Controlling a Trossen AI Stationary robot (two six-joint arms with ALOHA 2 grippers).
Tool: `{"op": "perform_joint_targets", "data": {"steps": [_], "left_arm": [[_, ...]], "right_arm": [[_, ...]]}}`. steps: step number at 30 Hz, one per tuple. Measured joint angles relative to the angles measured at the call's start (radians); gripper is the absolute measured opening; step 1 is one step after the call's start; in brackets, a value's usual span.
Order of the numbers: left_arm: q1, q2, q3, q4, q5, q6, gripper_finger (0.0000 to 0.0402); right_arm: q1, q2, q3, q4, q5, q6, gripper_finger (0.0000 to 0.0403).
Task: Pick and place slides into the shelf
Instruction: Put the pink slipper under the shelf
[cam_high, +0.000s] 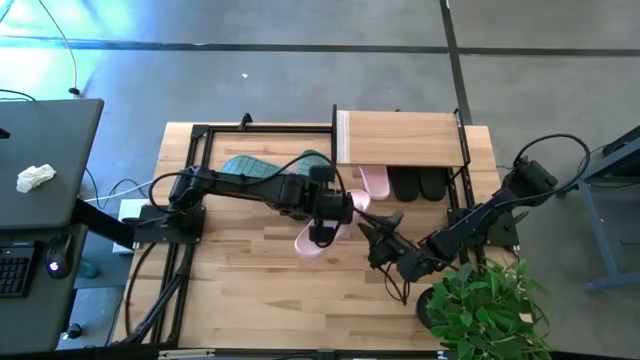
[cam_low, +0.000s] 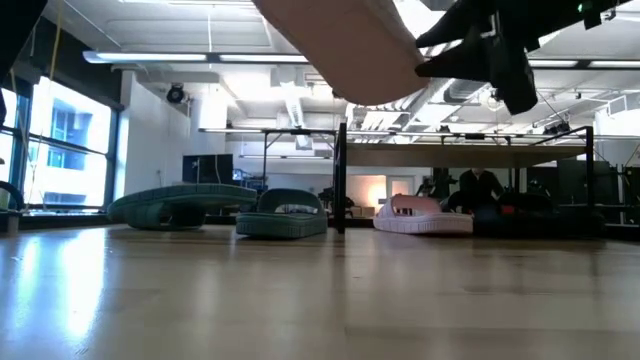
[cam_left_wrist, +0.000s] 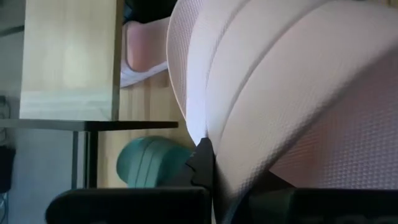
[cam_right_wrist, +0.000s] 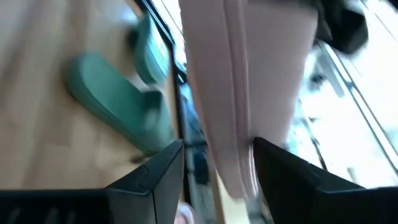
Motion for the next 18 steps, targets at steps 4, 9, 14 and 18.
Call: {"op": "perform_joint_targets", "data": {"steps": [4, 9, 14, 18], "left_arm": [[-0.006, 0.000, 0.001, 0.006, 0.019, 0.004, 0.0000], [-0.003, 0.000, 0.001, 0.007, 0.034, 0.007, 0.0000], [-0.003, 0.000, 0.001, 0.009, 0.030, 0.010, 0.0000], [-0.003, 0.000, 0.001, 0.009, 0.030, 0.014, 0.0000]], "right_arm": [[-0.001, 0.000, -0.001, -0.056, 0.151, 0.047, 0.0185], [-0.021, 0.000, -0.002, -0.092, 0.106, 0.073, 0.0185], [-0.057, 0.000, -0.002, -0.093, -0.016, 0.115, 0.0176], [-0.068, 0.000, -0.002, -0.093, -0.042, 0.124, 0.0140]]}}
